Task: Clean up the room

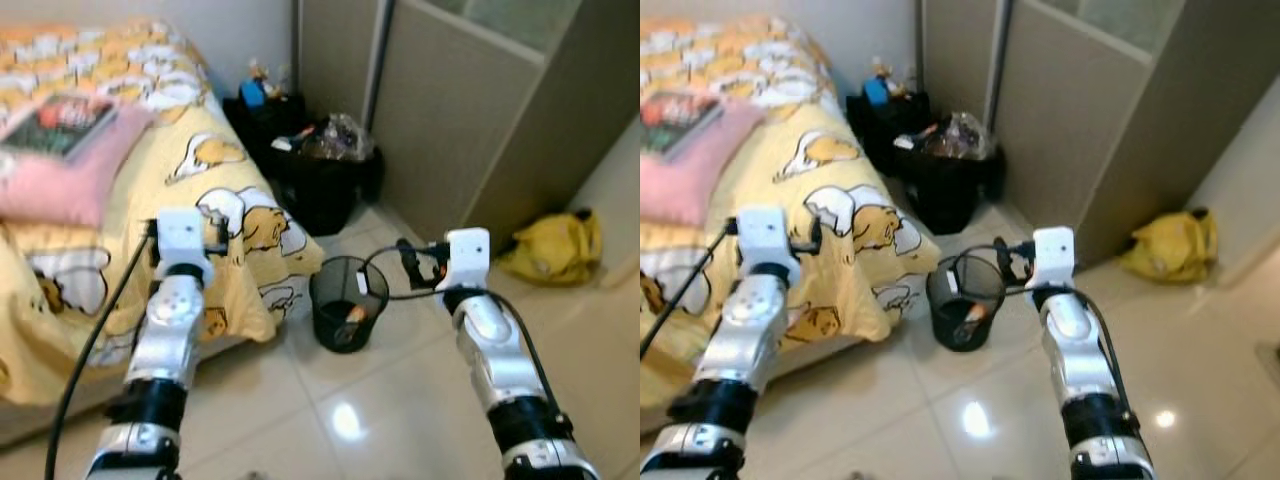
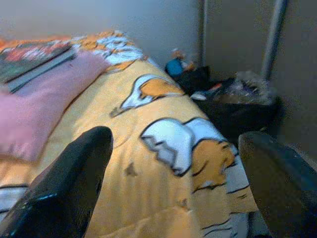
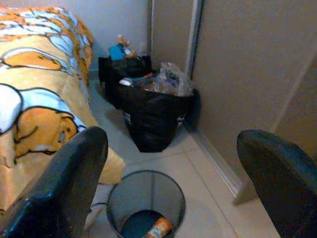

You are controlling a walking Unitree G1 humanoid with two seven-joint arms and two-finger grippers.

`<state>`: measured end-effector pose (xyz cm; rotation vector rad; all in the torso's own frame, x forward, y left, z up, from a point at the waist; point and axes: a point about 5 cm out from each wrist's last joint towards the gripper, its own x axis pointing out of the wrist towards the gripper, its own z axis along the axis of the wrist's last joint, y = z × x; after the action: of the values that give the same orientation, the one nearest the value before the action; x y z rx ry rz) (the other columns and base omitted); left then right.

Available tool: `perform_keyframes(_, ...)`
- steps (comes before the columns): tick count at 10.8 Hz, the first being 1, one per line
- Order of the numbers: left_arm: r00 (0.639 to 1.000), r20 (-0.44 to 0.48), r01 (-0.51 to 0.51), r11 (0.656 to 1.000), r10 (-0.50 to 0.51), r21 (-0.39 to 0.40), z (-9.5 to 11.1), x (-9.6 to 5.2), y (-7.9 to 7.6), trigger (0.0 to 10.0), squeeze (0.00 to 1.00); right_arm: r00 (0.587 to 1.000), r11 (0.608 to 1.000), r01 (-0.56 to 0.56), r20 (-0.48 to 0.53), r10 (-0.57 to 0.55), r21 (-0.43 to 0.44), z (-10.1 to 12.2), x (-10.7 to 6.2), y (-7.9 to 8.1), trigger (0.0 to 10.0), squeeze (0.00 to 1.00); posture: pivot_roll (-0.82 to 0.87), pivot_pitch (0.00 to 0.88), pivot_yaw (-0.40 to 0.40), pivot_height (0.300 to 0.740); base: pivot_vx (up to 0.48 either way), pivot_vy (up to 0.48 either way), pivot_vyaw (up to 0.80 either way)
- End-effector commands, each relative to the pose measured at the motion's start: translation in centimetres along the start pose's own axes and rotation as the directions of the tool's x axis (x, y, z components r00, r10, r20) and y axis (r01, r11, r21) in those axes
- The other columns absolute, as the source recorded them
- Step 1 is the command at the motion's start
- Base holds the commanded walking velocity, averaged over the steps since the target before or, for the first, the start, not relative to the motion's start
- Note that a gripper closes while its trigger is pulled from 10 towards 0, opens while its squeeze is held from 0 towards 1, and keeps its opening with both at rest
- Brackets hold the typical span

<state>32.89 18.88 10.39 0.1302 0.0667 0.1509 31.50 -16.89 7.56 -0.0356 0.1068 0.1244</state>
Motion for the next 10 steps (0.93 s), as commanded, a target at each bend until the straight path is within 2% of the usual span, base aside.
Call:
perform_keyframes(1, 1.0, -0.003, -0.005, 1.0, 0.005, 0.002, 0.01, 0.05, -0.09, 10.0, 0.0, 1.0, 1.0, 0.002, 0.012, -0.002, 0.001, 0.43, 0.21, -0.05, 10.0, 0.0, -0.16, 0.04, -0.002, 0.74, 0.446, 0.0, 0.0)
perform_keyframes(3, 1.0, -0.017, -0.014, 1.0, 0.014, -0.021, -0.13, 0.04, 0.0, 10.0, 0.0, 1.0, 1.0, 0.0, 0.013, 0.0, 0.002, 0.42, 0.22, 0.0, 10.0, 0.0, -0.16, 0.04, -0.002, 0.74, 0.0, 0.454, 0.0)
perform_keyframes(10, 0.998, -0.045, -0.032, 0.999, 0.031, -0.022, -0.38, 0.34, 0.09, 10.0, 0.0, 1.0, 1.0, -0.003, 0.012, 0.002, 0.007, 0.37, 0.36, 0.02, 10.0, 0.0, -0.15, 0.015, -0.002, 0.74, 0.0, 0.478, 0.0)
